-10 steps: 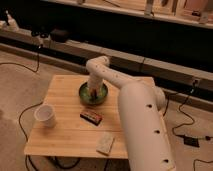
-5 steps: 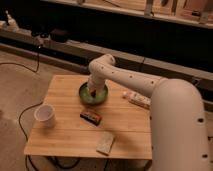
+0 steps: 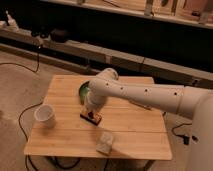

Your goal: Place the pepper on the white sponge

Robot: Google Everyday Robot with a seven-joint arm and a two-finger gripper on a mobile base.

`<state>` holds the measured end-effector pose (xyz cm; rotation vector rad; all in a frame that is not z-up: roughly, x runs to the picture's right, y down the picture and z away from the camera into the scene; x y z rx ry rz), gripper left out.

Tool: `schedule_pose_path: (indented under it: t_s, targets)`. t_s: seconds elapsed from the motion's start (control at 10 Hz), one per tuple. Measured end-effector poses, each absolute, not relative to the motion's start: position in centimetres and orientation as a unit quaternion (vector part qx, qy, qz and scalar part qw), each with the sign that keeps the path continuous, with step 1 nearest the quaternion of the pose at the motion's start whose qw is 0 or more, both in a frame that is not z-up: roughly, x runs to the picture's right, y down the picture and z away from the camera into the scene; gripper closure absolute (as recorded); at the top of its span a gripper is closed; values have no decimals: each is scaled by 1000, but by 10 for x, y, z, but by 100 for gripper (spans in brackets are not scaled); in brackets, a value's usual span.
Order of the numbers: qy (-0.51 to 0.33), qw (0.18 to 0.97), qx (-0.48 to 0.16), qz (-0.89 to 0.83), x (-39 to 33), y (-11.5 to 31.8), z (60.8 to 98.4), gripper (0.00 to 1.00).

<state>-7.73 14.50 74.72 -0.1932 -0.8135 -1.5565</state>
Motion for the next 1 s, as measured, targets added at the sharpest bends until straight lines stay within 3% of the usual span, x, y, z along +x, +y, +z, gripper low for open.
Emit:
schedule_pose_path:
  t_s: [1.0]
  targets:
    - [-367, 636, -90, -673, -80, 159, 739, 83]
